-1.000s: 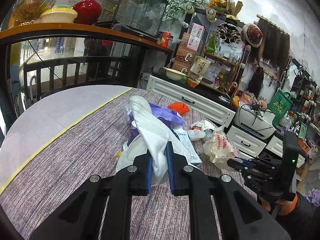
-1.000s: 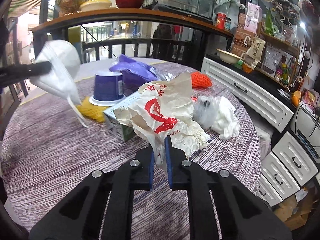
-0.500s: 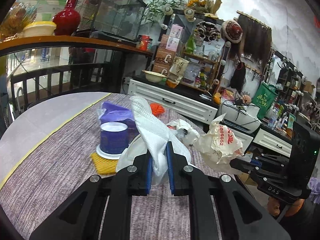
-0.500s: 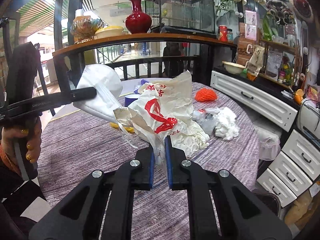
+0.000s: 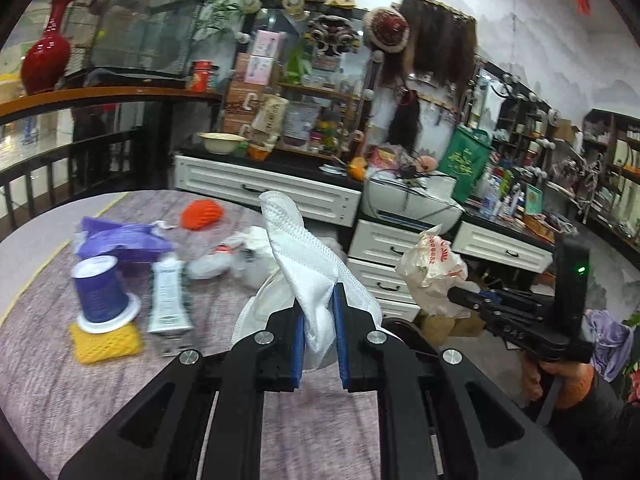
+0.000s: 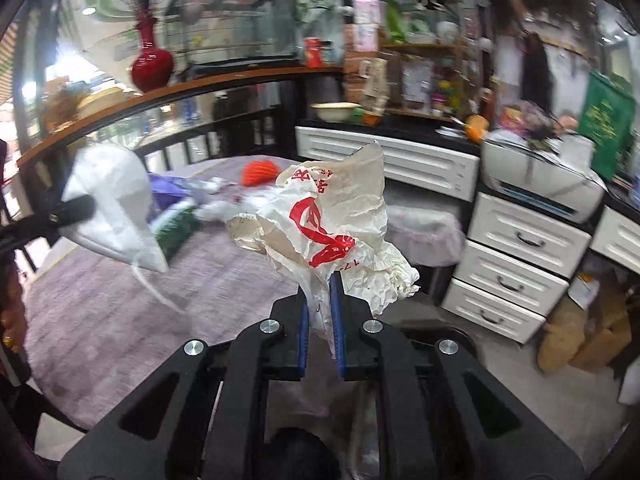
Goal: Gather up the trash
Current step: 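Carry the white bag and mask to the black bin and release both, then open both grippers over the bin and withdraw toward the table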
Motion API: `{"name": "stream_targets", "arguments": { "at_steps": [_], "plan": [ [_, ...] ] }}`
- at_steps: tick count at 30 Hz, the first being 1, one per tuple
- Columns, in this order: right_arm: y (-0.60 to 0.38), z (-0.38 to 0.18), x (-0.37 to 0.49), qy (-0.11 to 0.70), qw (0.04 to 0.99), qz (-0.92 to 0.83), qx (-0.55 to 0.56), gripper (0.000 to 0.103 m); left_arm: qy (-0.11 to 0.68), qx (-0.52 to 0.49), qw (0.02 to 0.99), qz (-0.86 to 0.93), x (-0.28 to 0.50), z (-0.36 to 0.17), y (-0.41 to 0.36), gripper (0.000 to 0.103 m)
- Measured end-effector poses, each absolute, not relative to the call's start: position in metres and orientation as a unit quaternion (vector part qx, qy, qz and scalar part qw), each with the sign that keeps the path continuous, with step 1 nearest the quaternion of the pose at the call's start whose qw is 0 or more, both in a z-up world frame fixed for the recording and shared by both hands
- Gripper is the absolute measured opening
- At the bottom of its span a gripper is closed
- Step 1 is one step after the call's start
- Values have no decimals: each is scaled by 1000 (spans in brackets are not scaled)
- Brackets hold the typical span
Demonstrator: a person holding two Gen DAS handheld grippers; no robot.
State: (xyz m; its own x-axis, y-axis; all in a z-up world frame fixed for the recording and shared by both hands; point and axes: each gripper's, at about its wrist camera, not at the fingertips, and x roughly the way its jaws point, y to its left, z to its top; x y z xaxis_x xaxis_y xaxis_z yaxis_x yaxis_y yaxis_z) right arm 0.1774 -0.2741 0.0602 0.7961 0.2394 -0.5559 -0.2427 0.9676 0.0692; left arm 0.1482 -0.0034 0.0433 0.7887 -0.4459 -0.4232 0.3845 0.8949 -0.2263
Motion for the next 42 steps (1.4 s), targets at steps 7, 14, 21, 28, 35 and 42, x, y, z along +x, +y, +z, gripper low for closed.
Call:
{"name": "stream_targets", "arguments": {
  "at_steps": [7, 14, 21, 28, 35, 42],
  "plan": [
    [-325, -1, 190, 360, 931, 61, 26, 11, 249, -53, 928, -273, 162, 39, -70, 13],
    [-359, -81, 198, 434, 898, 25, 71, 11, 265, -42, 913, -307, 165, 26, -126, 13],
    [-372, -123, 195, 467, 878, -1, 100, 36, 302, -27, 895, -326, 171, -4, -169, 13],
    [-406, -122, 177, 443, 883, -50, 149, 65, 339, -12, 882, -328, 177, -34, -194, 13],
    [-443, -108, 151, 422, 887, -127, 138, 70, 373, 16, 868, -328, 187, -63, -222, 13],
    [-474, -94, 120, 396, 891, -174, 142, 73, 411, 40, 849, -330, 195, -93, -251, 13]
  ]
}}
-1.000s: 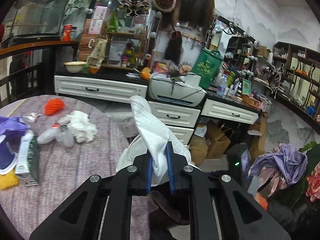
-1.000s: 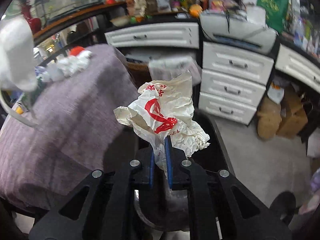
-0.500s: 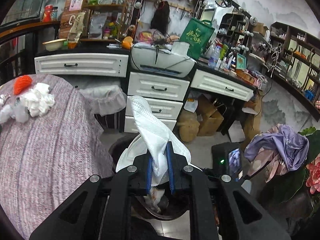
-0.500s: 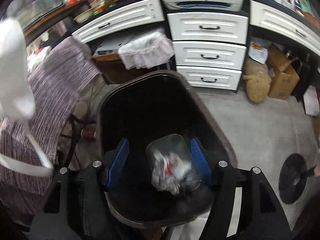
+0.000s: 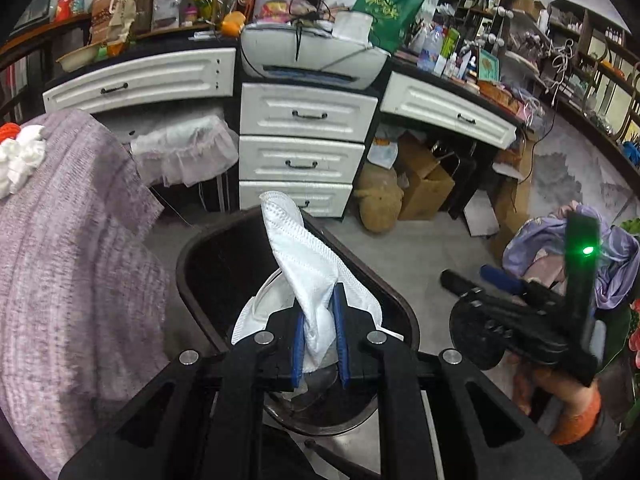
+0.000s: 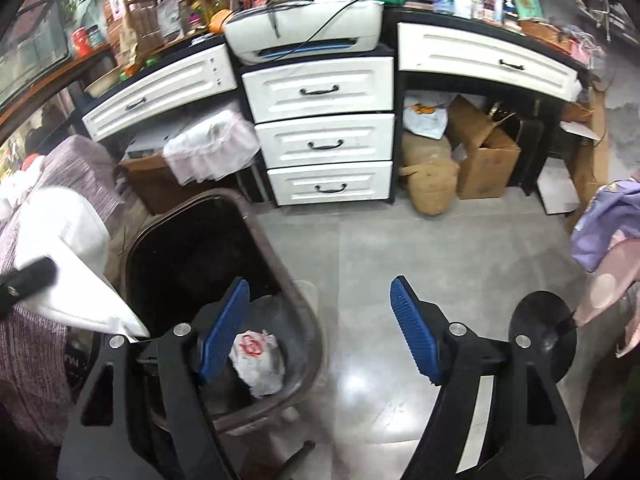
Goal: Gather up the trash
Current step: 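Open both grippers over the bin and withdraw toward the table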
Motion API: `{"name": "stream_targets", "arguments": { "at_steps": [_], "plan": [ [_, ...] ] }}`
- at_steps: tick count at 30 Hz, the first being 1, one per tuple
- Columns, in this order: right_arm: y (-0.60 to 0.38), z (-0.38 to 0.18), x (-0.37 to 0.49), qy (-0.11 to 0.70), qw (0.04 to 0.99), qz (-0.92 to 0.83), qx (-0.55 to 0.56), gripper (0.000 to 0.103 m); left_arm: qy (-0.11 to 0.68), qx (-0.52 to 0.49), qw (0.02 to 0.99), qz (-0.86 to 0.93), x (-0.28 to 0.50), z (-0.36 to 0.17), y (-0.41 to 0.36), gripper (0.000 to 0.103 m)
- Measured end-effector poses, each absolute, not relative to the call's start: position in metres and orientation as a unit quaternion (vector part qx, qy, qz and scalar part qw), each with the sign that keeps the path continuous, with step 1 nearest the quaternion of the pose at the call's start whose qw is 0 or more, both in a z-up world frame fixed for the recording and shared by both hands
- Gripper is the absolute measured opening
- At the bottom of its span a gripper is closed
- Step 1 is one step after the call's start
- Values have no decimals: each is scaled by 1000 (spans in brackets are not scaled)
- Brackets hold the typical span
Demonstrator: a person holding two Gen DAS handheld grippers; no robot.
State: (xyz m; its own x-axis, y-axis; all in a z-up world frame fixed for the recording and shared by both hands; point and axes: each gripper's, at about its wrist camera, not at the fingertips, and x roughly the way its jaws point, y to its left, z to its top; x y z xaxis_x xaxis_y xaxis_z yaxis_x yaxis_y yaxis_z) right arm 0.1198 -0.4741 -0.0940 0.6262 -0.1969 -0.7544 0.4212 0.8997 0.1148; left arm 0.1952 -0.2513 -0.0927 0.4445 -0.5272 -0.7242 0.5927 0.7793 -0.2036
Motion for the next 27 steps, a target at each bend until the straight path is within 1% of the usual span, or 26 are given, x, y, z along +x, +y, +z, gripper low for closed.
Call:
{"name": "stream_targets", "arguments": {
  "at_steps": [5, 8, 9, 10, 11, 12, 13, 14, 15, 16, 19, 24, 26, 27],
  "plan": [
    [-495, -88, 105, 384, 888, -194, 162, 73, 436, 57, 838, -322, 203, -112, -267, 14],
    [-503, -87, 99, 383, 886, -201, 170, 75, 447, 67, 834, -316, 206, -122, -275, 17],
    [-505, -87, 98, 382, 885, -203, 172, 76, 450, 68, 833, -315, 208, -125, -277, 25],
    [-506, -87, 96, 382, 885, -205, 173, 76, 455, 68, 830, -315, 209, -128, -279, 41],
    [-507, -87, 94, 381, 884, -206, 175, 76, 463, 69, 826, -316, 210, -131, -281, 50],
    [-507, -87, 94, 381, 884, -206, 177, 77, 467, 71, 824, -314, 211, -133, -282, 67],
    [-509, -87, 92, 381, 882, -207, 183, 77, 469, 73, 823, -312, 211, -135, -283, 73],
    [-510, -87, 92, 381, 882, -205, 187, 77, 468, 76, 822, -316, 210, -135, -284, 74],
    [-510, -87, 91, 381, 881, -204, 191, 77, 469, 82, 819, -321, 209, -136, -285, 77],
    [-510, -87, 91, 380, 882, -202, 193, 78, 469, 91, 817, -324, 208, -137, -287, 82],
    [-509, -83, 91, 375, 885, -202, 190, 81, 462, 95, 814, -338, 200, -133, -285, 89],
    [-509, -77, 91, 366, 887, -206, 194, 84, 455, 60, 809, -369, 186, -117, -275, 92],
    [-507, -76, 92, 367, 888, -201, 193, 84, 440, 57, 811, -380, 177, -106, -272, 93],
    [-506, -76, 93, 367, 888, -199, 192, 84, 431, 59, 814, -384, 173, -101, -268, 95]
  ]
}}
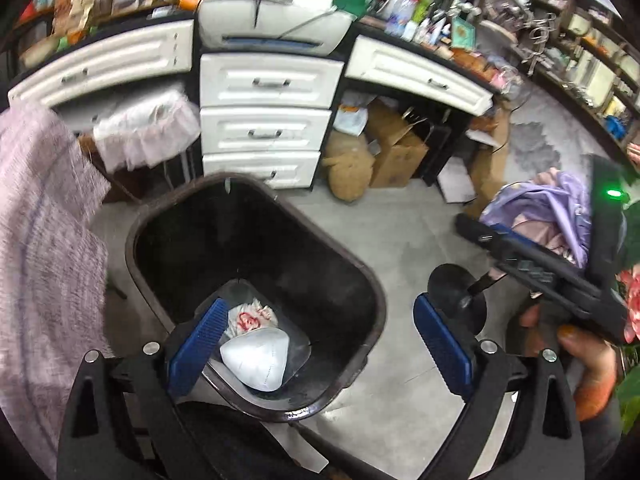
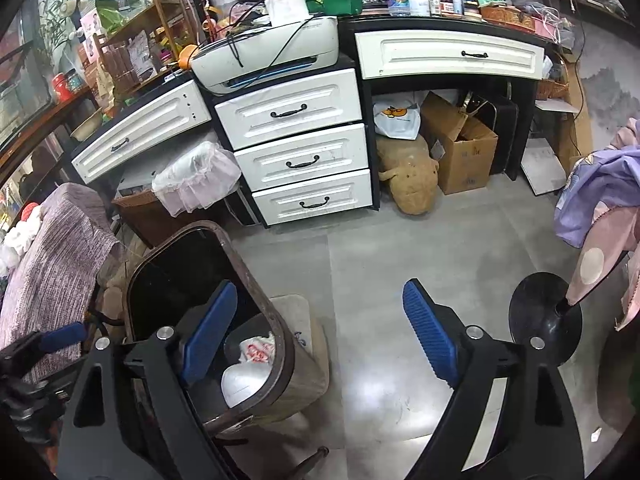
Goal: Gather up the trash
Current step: 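Open both grippers over the bin and withdraw toward the table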
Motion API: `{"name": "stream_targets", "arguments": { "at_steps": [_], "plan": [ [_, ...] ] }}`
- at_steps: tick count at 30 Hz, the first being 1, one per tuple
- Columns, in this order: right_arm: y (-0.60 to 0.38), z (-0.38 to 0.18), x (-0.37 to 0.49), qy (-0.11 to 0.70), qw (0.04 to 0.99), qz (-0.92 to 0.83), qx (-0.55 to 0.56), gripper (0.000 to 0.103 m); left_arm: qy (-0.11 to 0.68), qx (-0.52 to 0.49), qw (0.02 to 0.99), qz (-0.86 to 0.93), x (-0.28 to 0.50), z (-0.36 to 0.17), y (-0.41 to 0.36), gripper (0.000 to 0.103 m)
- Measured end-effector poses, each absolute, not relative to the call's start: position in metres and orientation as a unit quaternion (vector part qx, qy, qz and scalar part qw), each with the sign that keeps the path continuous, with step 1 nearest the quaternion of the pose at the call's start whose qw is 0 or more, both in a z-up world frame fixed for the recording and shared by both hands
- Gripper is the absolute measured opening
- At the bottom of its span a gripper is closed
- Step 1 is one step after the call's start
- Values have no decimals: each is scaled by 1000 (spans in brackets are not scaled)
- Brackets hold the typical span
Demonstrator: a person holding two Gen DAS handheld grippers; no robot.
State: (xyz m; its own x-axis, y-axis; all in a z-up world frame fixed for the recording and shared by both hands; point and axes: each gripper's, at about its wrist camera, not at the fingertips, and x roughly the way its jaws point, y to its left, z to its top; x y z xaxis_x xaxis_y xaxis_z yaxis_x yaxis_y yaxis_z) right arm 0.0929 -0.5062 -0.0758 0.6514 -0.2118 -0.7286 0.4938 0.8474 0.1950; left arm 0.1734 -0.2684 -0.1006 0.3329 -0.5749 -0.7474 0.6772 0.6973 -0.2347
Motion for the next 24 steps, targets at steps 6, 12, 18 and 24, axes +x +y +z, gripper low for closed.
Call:
{"name": "stream_targets", "arguments": {
  "at_steps": [6, 12, 18, 24],
  "plan": [
    [-488, -62, 103, 360, 899, -170, 181, 85, 387, 65, 823, -410, 154, -64, -249, 98],
    [-448, -32, 128, 339, 921, -119, 150, 88, 357, 62, 839, -407, 151, -28, -210, 98],
    [-388, -6, 156, 332, 937, -42, 102, 88, 328, 31, 875, -355, 160, 0, -149, 98],
    [-319, 10, 176, 335, 939, 49, 60, 89, 316, 43, 906, -277, 164, 10, -81, 98]
  ]
}}
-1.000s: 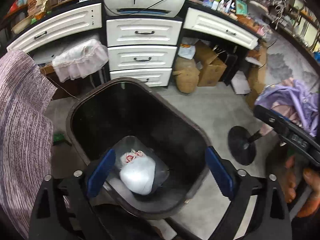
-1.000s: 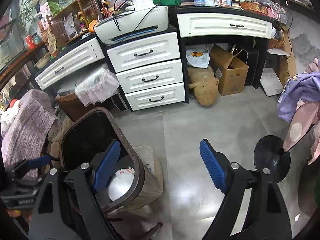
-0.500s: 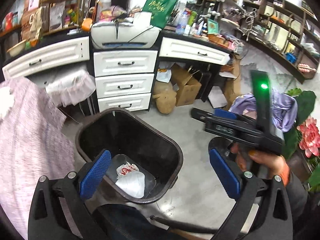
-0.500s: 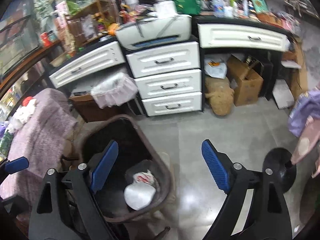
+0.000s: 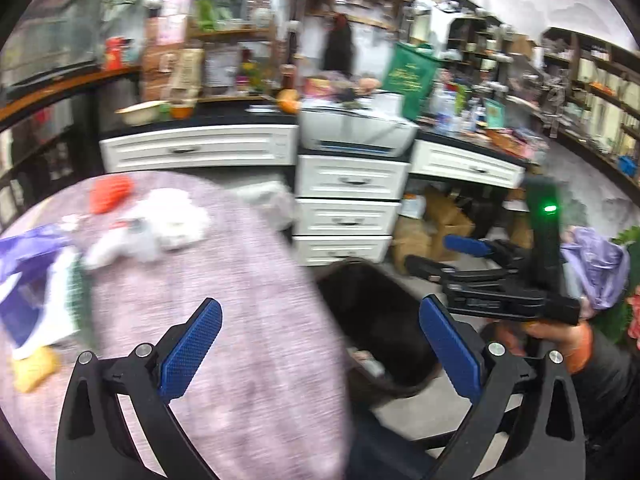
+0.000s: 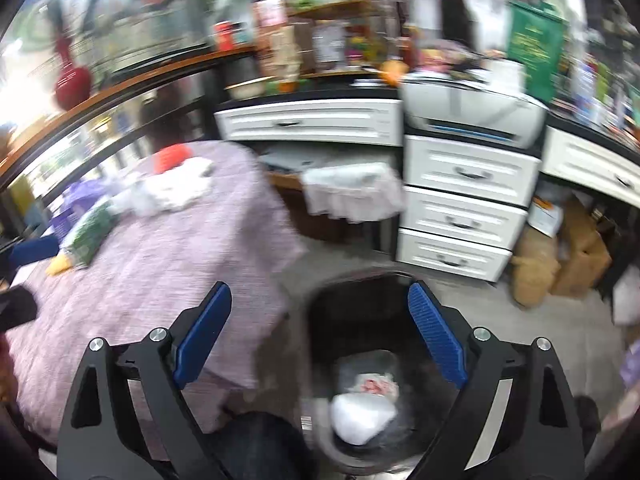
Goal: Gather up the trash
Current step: 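Open both grippers over the bin and withdraw toward the table, then grasp the blue-and-white cup with the left gripper while the right grasps the milk carton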
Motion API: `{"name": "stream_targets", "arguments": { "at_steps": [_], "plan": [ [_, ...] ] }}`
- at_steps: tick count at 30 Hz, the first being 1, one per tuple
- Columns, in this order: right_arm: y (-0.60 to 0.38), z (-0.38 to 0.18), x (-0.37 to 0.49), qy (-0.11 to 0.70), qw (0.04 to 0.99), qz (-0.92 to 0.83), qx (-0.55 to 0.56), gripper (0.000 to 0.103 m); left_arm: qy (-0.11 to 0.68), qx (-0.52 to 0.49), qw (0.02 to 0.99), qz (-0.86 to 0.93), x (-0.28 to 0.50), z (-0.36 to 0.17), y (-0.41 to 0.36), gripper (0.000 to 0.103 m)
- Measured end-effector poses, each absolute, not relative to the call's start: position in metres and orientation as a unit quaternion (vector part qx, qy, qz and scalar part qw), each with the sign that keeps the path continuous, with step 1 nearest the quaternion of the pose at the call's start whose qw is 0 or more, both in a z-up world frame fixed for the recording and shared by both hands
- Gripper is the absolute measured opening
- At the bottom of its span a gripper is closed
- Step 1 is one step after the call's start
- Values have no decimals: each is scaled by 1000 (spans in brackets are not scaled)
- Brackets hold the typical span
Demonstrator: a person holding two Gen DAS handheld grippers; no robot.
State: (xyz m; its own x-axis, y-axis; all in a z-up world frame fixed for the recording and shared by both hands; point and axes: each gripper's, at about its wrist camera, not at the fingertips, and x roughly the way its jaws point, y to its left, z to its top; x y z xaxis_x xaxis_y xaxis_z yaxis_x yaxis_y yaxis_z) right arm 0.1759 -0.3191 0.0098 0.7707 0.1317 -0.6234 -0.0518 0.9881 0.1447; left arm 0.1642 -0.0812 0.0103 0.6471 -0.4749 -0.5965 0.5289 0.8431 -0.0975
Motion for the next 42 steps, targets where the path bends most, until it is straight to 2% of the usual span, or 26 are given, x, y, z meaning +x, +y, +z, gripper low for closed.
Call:
{"name": "stream_targets", "arguments": {
  "at_steps": [12, 22, 24, 32, 38, 42],
  "plan": [
    [-205, 30, 191, 341, 920, 194, 7, 89, 320, 23, 943, -92, 164, 7, 76, 98],
    [-152, 33, 206, 349, 908, 232, -4, 89, 320, -33, 947, -9, 202, 2, 150, 97],
    [-147, 34, 206, 350, 907, 234, -7, 89, 328, -42, 944, -4, 220, -2, 157, 93],
    [-138, 27, 209, 361, 904, 230, -16, 89, 360, -50, 932, 0, 276, -17, 161, 88],
    [-127, 24, 216, 369, 900, 230, -21, 89, 379, -53, 924, 5, 295, -32, 162, 69],
    [-112, 25, 223, 371, 897, 238, -23, 89, 370, -69, 927, 9, 290, -31, 169, 68]
  ]
}}
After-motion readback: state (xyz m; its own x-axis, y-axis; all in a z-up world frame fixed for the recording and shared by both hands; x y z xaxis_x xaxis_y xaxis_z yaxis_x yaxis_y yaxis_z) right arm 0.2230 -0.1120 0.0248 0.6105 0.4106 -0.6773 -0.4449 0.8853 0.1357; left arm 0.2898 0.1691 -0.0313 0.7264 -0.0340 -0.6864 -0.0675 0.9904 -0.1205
